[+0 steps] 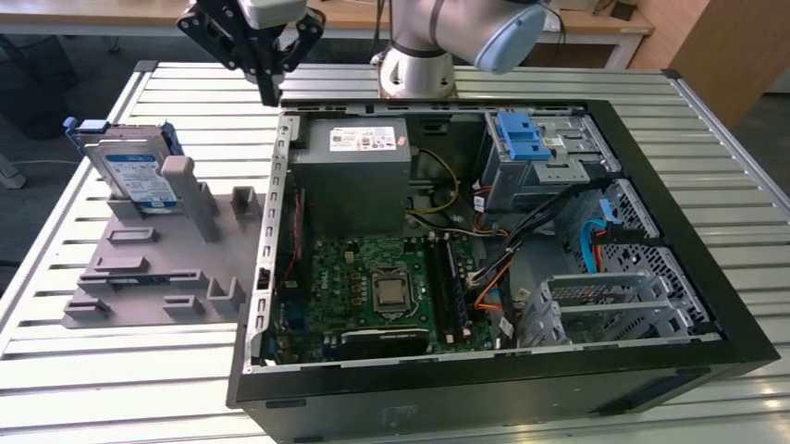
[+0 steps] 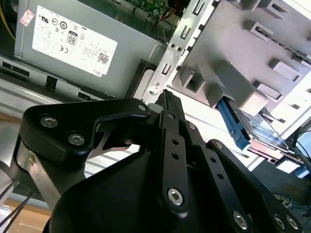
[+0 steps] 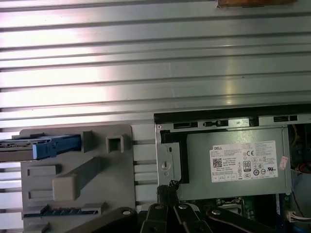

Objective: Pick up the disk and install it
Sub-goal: 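Reach for the disk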

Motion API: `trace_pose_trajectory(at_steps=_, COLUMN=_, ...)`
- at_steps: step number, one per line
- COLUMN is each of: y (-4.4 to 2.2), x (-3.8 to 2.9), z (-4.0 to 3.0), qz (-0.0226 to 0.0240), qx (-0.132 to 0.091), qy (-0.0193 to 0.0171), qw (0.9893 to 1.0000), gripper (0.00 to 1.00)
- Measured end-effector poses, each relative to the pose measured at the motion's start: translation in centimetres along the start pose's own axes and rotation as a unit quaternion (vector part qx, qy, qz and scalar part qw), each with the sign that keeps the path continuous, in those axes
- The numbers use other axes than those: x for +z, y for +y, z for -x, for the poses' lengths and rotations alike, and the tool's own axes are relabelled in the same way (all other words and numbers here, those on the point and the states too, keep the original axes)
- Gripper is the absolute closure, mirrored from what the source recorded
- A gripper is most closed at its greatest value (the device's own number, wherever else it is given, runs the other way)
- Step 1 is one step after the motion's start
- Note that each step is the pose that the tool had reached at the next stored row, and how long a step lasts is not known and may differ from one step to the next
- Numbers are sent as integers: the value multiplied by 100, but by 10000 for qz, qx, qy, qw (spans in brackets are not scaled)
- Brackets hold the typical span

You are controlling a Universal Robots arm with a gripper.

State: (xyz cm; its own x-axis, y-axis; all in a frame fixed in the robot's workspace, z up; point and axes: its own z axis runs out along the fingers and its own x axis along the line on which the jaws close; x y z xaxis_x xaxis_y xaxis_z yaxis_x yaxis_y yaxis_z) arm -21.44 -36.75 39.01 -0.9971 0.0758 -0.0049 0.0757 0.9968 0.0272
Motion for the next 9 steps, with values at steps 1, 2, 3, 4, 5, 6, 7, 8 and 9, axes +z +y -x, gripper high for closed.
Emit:
trace_pose_trajectory(at_steps=1, y=2, x=1, z=-21, qz=0, qx=0, qy=8, qw=10000, gripper=89)
trace_pose_trajectory(at_steps=2, y=3, x=3, z=-41, qz=-1, qx=0, qy=15, qw=10000, gripper=89)
trace_pose_trajectory(at_steps=3, y=5, x=4, z=-62, qz=-1, qx=0, qy=21, qw=10000, gripper=89)
trace_pose_trajectory(at_steps=4, y=7, x=5, z=-82, qz=-2, qx=0, qy=27, qw=10000, gripper=89)
trace_pose_trajectory(at_steps=5, y=9, x=7, z=-103, qz=-2, qx=1, qy=33, qw=10000, gripper=89)
trace_pose_trajectory(at_steps=6, y=12, x=9, z=-123, qz=-3, qx=1, qy=39, qw=10000, gripper=89)
trace_pose_trajectory(at_steps=7, y=14, x=10, z=-143, qz=-3, qx=1, qy=44, qw=10000, gripper=89)
trace_pose_trajectory(at_steps=8, y=17, x=12, z=-164, qz=-3, qx=2, qy=50, qw=10000, gripper=89)
trace_pose_trajectory(at_steps=9, y=20, x=13, z=-183, qz=-4, qx=1, qy=56, qw=10000, gripper=89)
